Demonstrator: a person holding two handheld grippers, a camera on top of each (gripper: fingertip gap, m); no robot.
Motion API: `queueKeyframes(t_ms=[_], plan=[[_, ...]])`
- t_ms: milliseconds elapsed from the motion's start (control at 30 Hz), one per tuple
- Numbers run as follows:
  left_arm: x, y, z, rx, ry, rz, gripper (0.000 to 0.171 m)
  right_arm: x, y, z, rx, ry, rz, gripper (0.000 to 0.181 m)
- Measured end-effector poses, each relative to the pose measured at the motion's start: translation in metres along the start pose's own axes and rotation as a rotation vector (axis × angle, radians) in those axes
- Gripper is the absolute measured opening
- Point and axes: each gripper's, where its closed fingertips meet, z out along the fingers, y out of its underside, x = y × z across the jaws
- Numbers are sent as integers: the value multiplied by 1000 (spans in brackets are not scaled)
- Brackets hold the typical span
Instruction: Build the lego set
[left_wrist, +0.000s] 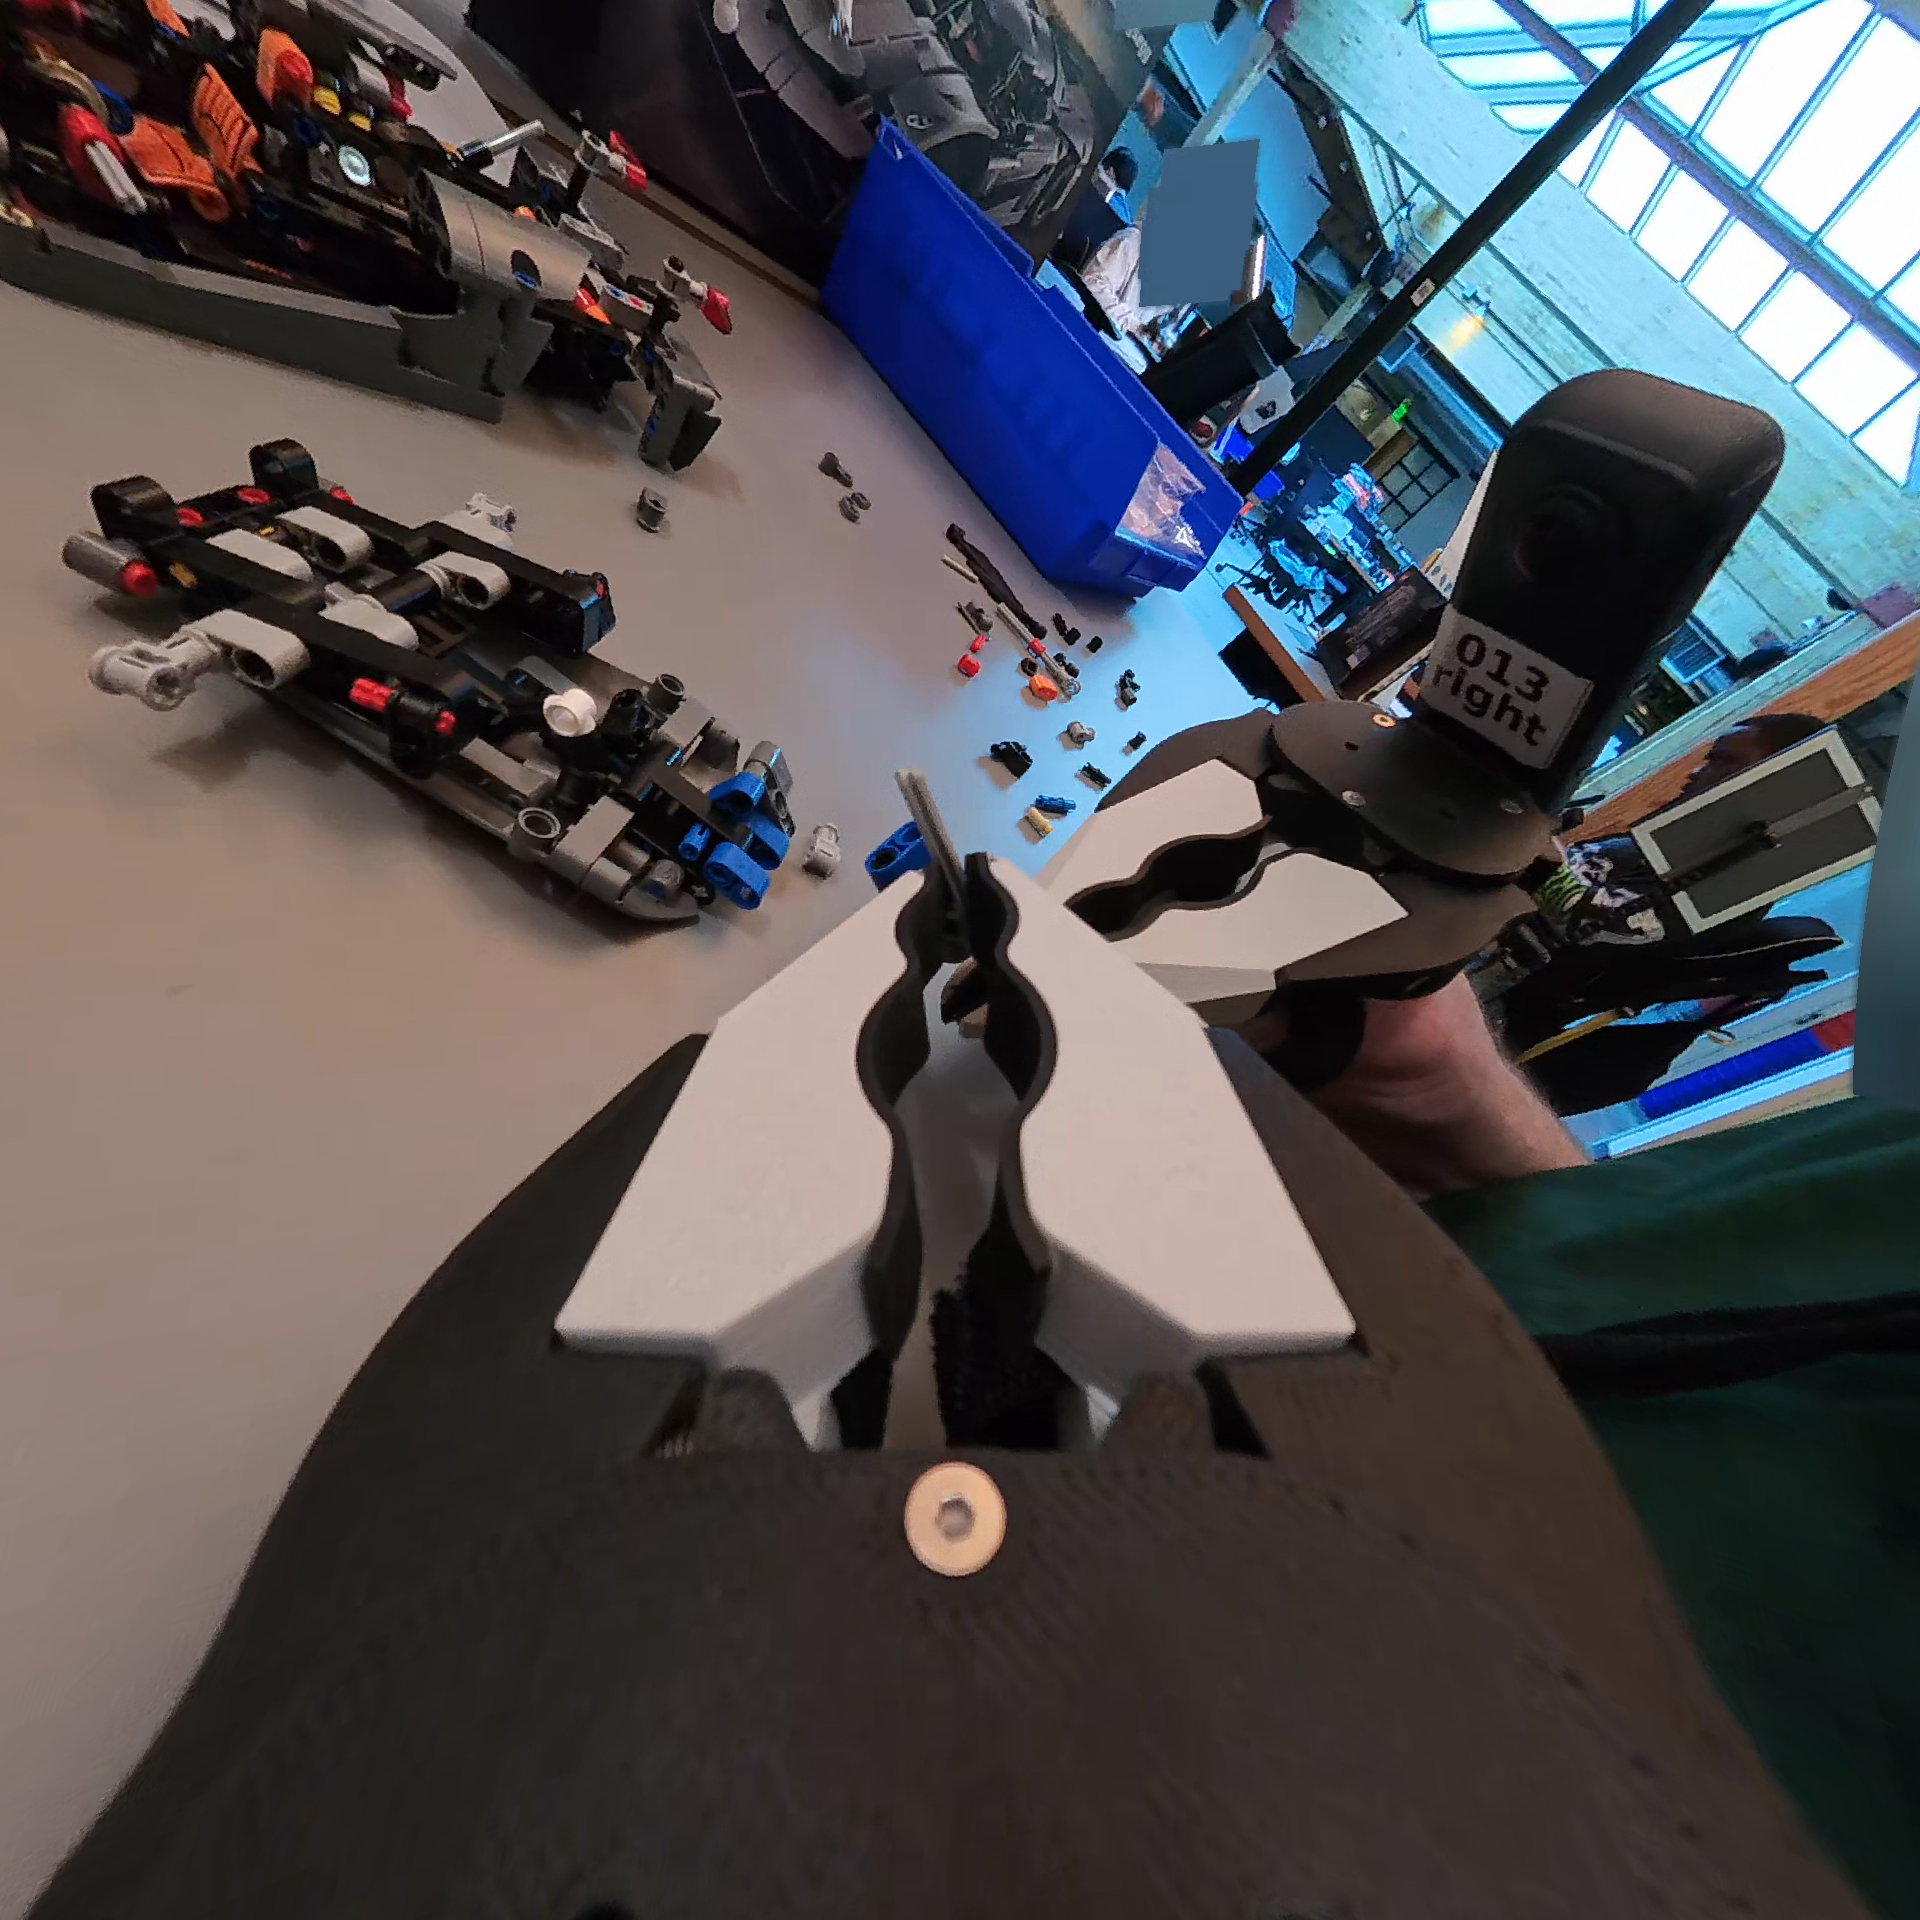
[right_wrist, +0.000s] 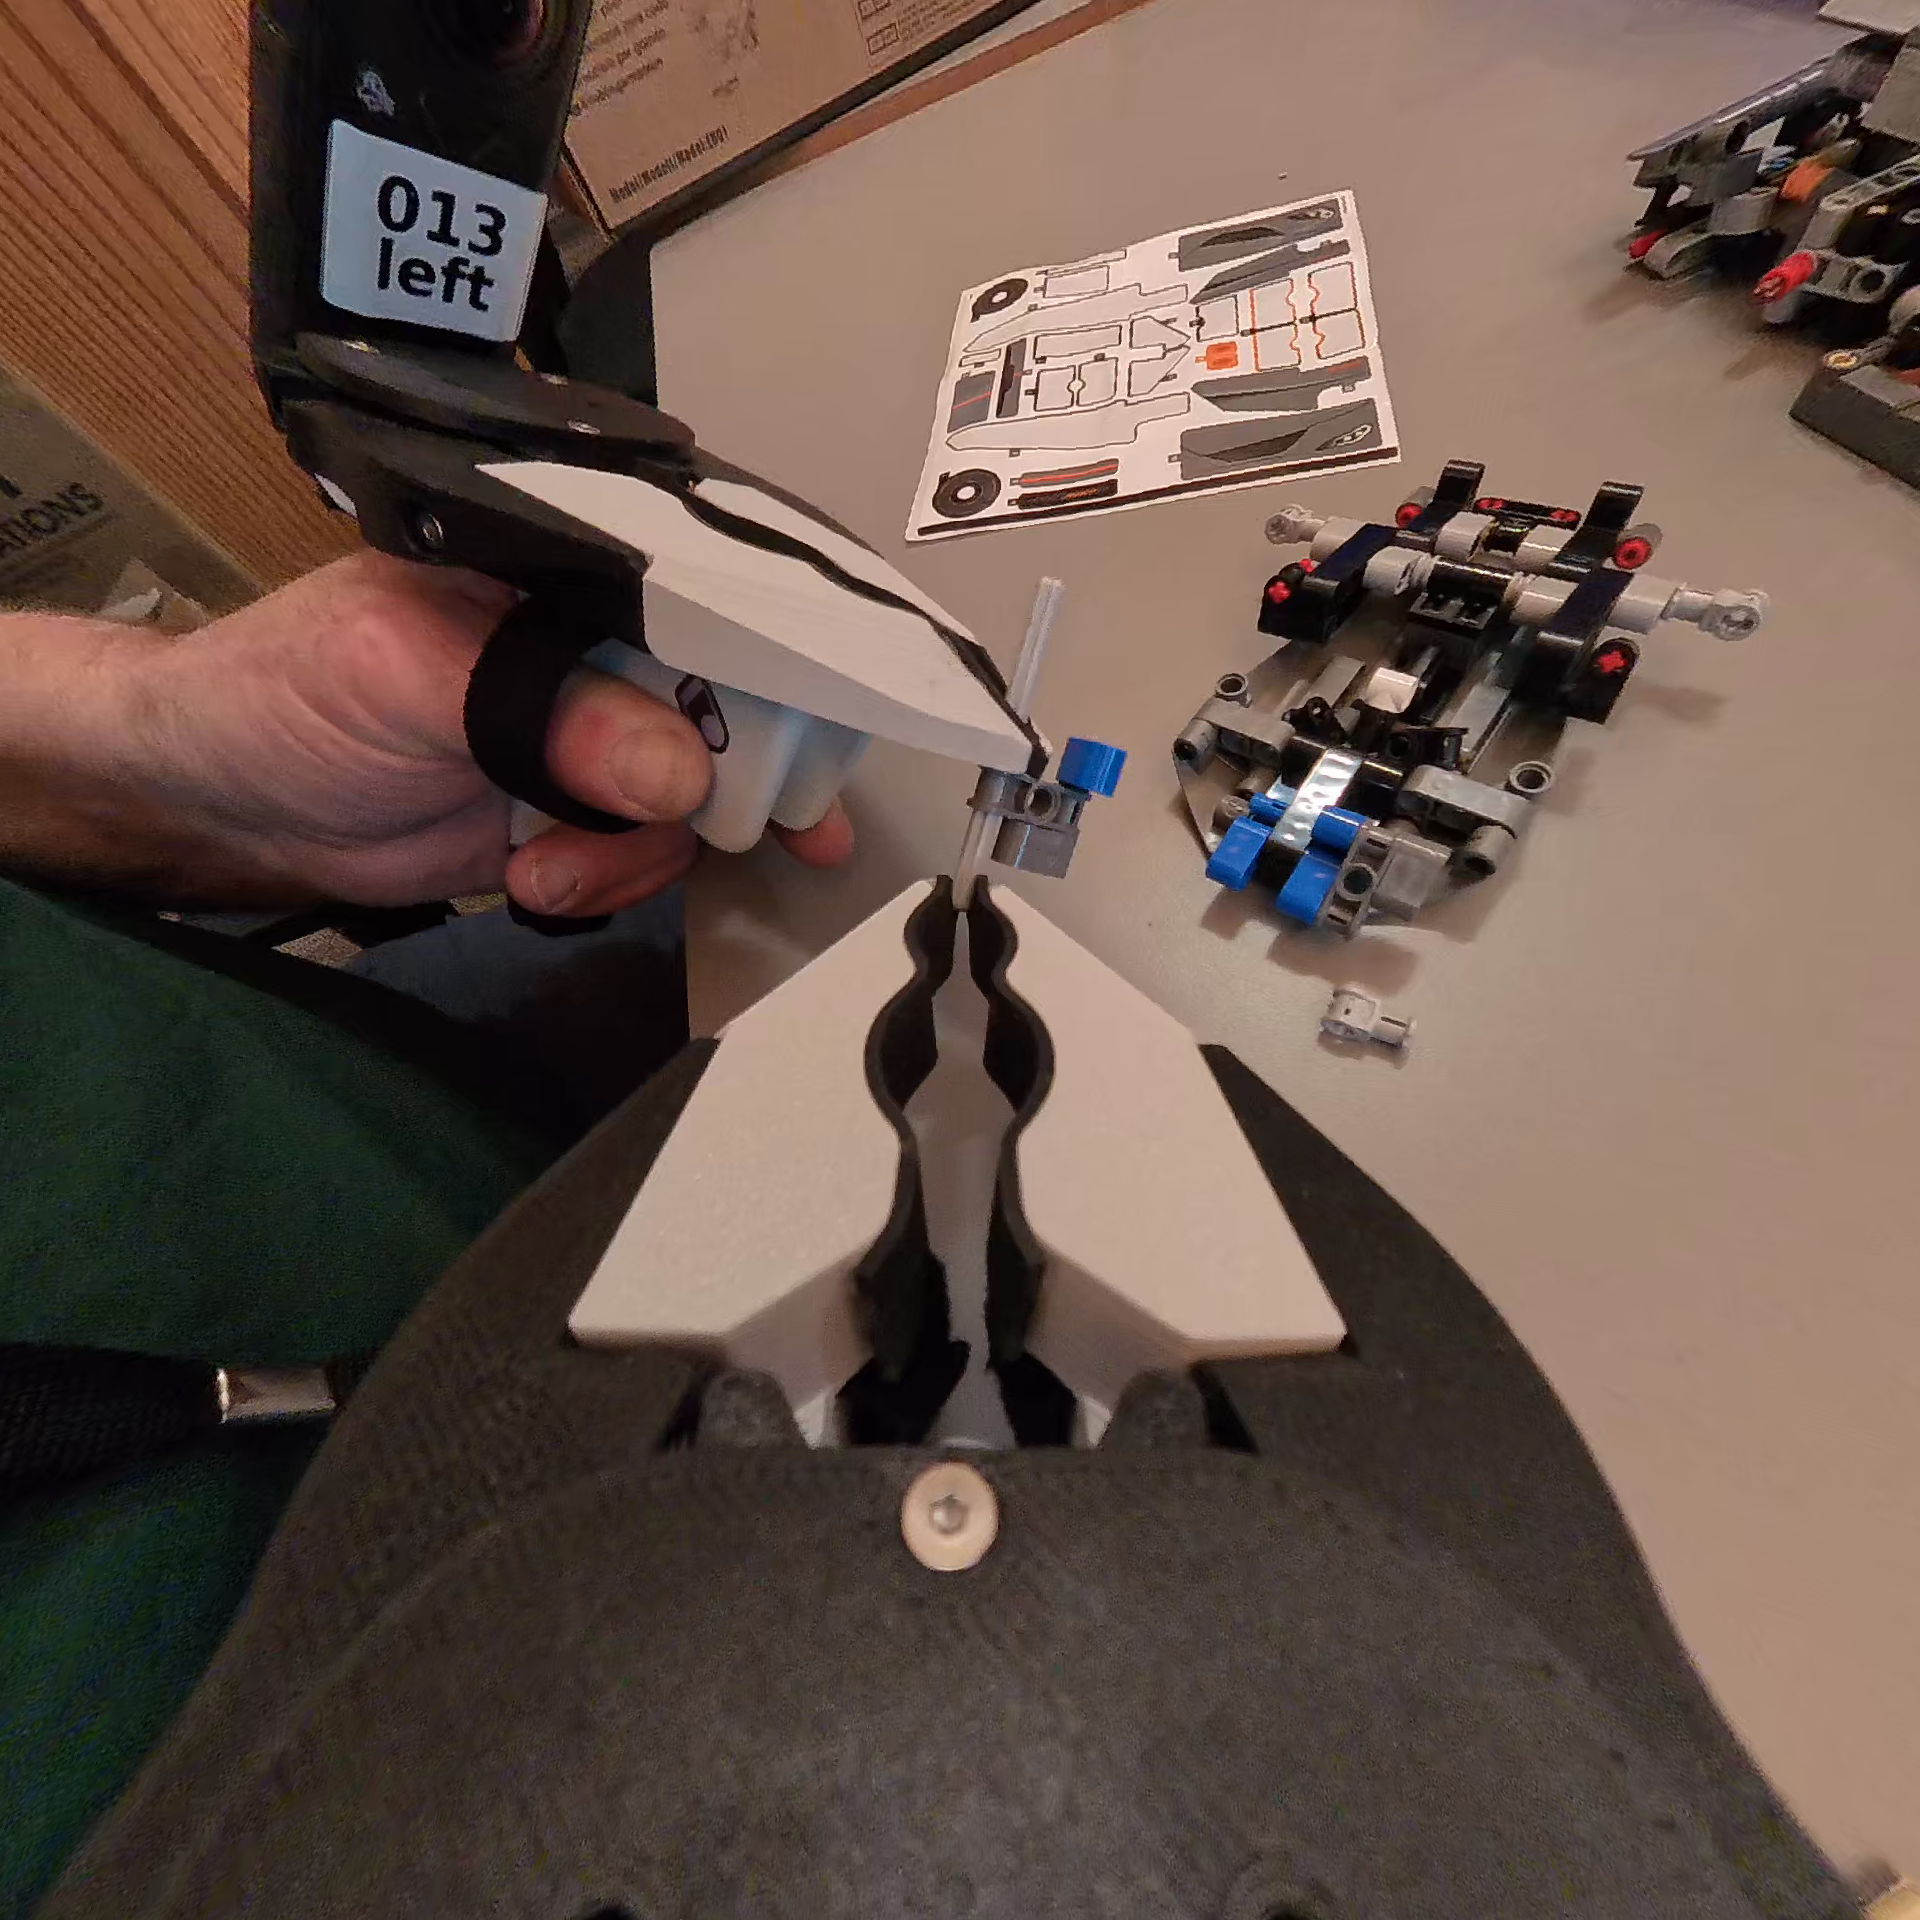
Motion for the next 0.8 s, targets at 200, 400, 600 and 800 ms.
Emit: queueKeyframes(t_ms=[200,400,600,800], plan=[[0,2,2,-16,-14,22,3,-4,-1,1,3,-18,-3,0],[0,3,4,-62,-2,3,2,-4,1,-3,5,-1,-43,2],[6,7,14,-116,85,-92,2,-1,4,-18,0,65,-233,9],[7,12,17,-173,148,-189,2,6,-3,-29,-19,178,-489,40]])
